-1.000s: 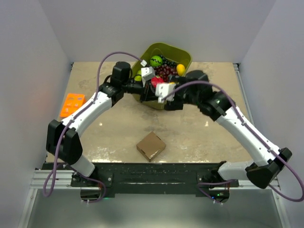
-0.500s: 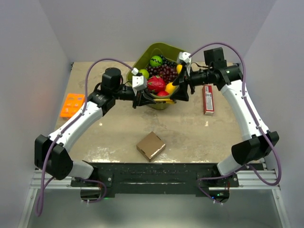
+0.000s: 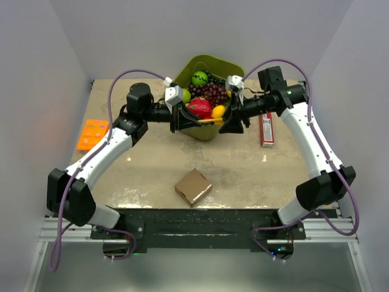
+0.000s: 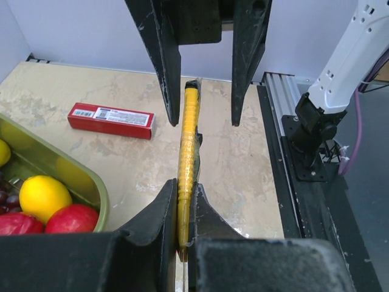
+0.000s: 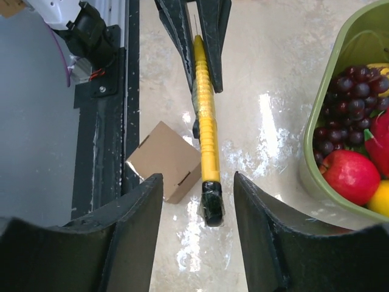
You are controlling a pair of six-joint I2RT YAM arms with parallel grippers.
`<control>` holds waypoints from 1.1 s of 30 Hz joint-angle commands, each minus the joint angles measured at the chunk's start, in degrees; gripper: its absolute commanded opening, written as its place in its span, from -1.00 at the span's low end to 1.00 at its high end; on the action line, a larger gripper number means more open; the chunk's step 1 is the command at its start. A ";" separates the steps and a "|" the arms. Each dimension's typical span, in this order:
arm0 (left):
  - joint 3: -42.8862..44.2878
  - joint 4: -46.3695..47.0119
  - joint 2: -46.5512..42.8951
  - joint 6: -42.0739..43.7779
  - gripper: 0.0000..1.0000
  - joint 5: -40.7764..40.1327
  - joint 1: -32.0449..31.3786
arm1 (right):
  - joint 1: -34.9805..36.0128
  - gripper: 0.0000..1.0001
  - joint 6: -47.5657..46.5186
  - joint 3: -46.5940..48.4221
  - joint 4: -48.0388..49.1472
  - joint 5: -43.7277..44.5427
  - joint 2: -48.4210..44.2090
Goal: Unpack the express box
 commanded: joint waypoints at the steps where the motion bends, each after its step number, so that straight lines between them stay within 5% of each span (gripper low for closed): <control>1: -0.11 5.20 0.90 -4.45 -1.00 2.89 0.21 | 0.14 -0.07 2.59 -1.21 3.88 -1.70 -1.71; 8: 0.33 4.42 1.87 -2.98 -1.00 1.40 0.21 | 0.23 -0.93 2.16 -0.77 4.77 1.11 -2.06; 12: 3.57 -5.41 2.05 7.02 -0.12 -3.69 0.03 | 0.67 -1.00 -3.02 0.98 3.54 12.58 -2.59; 16: 6.83 -16.21 2.40 17.32 0.31 -7.73 -0.32 | 2.60 -1.00 -15.50 7.20 -5.14 21.94 0.39; 26: 8.59 -18.79 3.37 26.66 0.45 -12.41 -1.46 | 12.87 -1.00 -18.33 9.51 -5.87 35.30 -0.48; 33: 9.74 -19.92 5.30 26.57 0.21 -8.54 -1.73 | 13.76 -1.00 -15.25 12.23 -5.26 36.18 0.75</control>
